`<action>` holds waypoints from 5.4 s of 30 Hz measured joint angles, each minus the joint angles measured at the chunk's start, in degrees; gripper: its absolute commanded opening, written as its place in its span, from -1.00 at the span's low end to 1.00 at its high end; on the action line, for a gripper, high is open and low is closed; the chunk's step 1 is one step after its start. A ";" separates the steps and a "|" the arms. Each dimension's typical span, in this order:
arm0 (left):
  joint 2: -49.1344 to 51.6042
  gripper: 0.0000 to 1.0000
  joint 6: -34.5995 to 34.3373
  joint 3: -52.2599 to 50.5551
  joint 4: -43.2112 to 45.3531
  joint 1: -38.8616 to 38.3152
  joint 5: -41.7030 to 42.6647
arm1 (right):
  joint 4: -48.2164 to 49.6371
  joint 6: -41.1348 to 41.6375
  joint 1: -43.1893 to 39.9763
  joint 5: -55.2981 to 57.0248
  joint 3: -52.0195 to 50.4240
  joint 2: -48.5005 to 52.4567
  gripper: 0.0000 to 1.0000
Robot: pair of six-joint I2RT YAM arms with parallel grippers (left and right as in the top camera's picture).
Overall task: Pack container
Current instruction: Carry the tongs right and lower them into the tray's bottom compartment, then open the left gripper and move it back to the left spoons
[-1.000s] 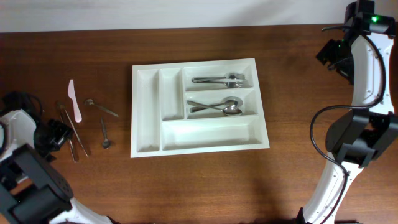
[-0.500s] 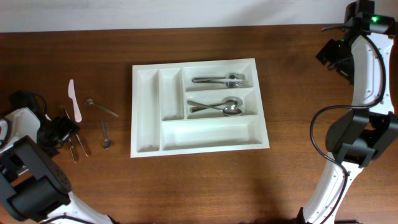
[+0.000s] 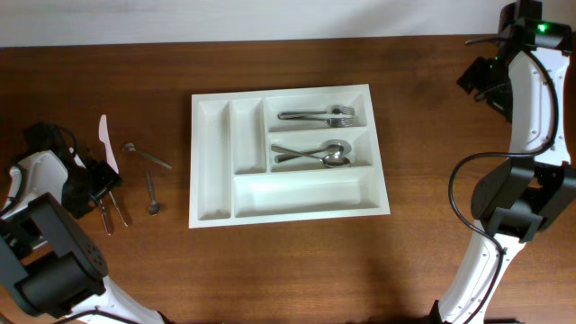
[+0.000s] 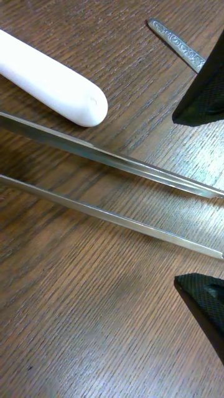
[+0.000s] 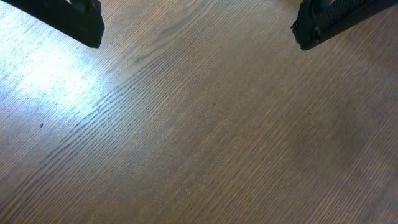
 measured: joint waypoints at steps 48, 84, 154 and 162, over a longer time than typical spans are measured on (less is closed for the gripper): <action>1.22 -0.97 9.51 31.91 -18.53 -12.09 4.00 | 0.00 -0.11 0.00 0.00 0.00 0.00 0.98; -0.83 -0.96 65.09 18.75 -26.84 -63.30 11.82 | 0.00 -0.11 0.00 0.00 0.00 0.00 0.98; -0.83 0.90 9.38 32.74 -15.37 -24.17 5.11 | 0.00 -0.11 0.00 0.00 0.00 0.00 0.98; -0.83 0.89 -7.34 31.47 -21.59 -22.29 0.20 | 0.00 -0.09 0.00 -0.02 0.00 0.00 0.98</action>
